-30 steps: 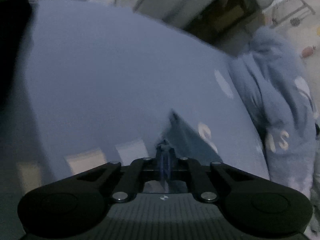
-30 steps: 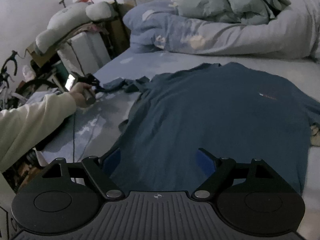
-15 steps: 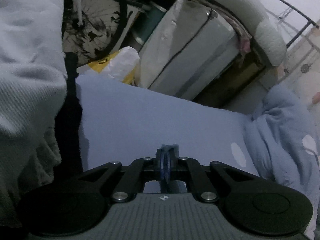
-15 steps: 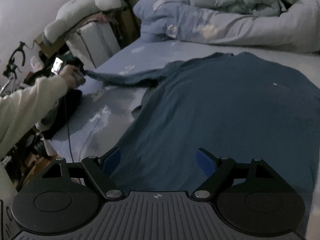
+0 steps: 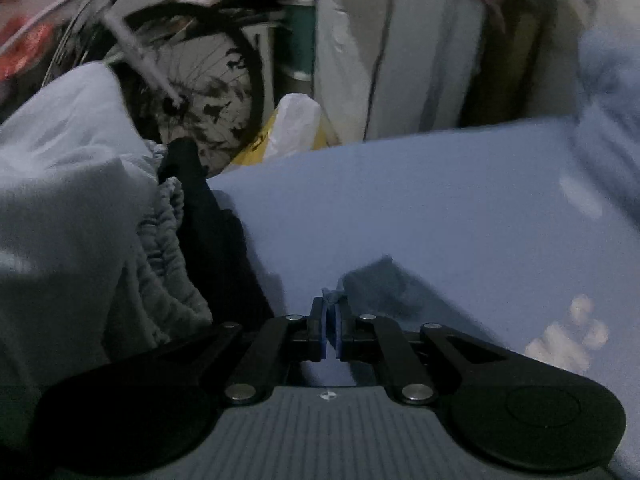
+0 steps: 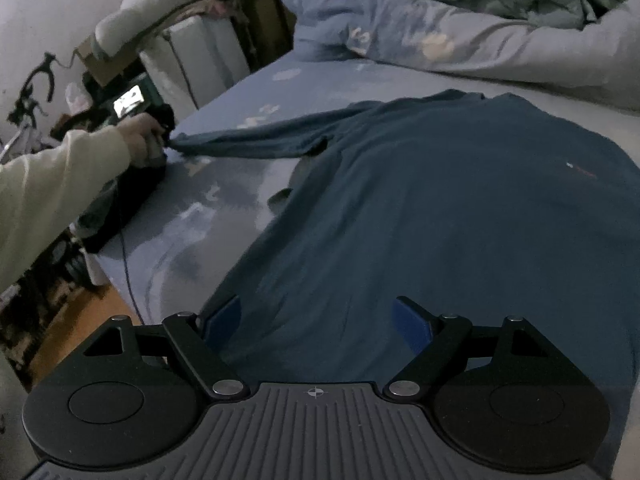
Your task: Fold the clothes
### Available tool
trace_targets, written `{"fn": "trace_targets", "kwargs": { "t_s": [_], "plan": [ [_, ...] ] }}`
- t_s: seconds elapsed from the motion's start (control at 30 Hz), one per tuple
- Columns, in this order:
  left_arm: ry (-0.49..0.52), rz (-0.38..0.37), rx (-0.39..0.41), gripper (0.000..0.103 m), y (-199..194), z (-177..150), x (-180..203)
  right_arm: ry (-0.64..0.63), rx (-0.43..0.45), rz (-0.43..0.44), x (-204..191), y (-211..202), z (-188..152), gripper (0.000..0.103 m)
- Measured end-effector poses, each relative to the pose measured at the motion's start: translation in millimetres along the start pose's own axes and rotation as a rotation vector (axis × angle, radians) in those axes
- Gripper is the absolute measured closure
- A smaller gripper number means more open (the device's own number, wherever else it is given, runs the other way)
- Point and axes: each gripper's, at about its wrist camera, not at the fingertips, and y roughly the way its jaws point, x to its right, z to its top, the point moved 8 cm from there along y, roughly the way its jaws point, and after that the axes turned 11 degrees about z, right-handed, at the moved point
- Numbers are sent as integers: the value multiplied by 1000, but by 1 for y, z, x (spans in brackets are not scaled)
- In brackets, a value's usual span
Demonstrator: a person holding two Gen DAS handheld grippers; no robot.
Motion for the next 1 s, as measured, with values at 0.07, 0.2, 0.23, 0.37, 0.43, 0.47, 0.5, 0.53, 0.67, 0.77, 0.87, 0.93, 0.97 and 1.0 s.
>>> {"fn": "trace_targets", "kwargs": {
  "t_s": [0.07,0.2,0.23,0.37,0.43,0.47,0.5,0.53,0.67,0.77,0.87,0.93,0.97,1.0],
  "plan": [
    [-5,-17,13,83,-5,3,3,1,3,-8,2,2,3,17],
    [-15,-50,40,48,-15,10,8,-22,40,-9,7,5,19,17],
    [-19,-66,58,35,-20,13,11,-37,57,-7,9,8,30,17],
    [-1,-191,150,25,-44,18,29,-120,161,2,20,36,98,17],
    [24,-259,175,20,-49,17,40,-145,219,8,27,54,139,16],
    [43,-286,187,19,-49,17,45,-141,241,13,34,66,162,16],
    [67,-298,198,19,-47,16,49,-137,263,17,40,78,185,16],
    [90,-300,207,19,-44,16,53,-127,274,18,48,91,205,15],
    [153,-329,212,19,-35,11,66,-23,208,-56,101,162,270,14],
    [167,-323,228,19,-31,10,65,71,161,-118,143,211,304,16],
    [165,-305,242,19,-33,10,65,107,100,-177,172,257,321,32],
    [156,-312,233,19,-32,10,64,87,39,-205,183,288,324,42],
    [154,-315,231,19,-32,9,63,85,5,-203,187,302,321,47],
    [155,-317,233,19,-32,7,63,84,-22,-212,192,314,319,47]
  ]
}}
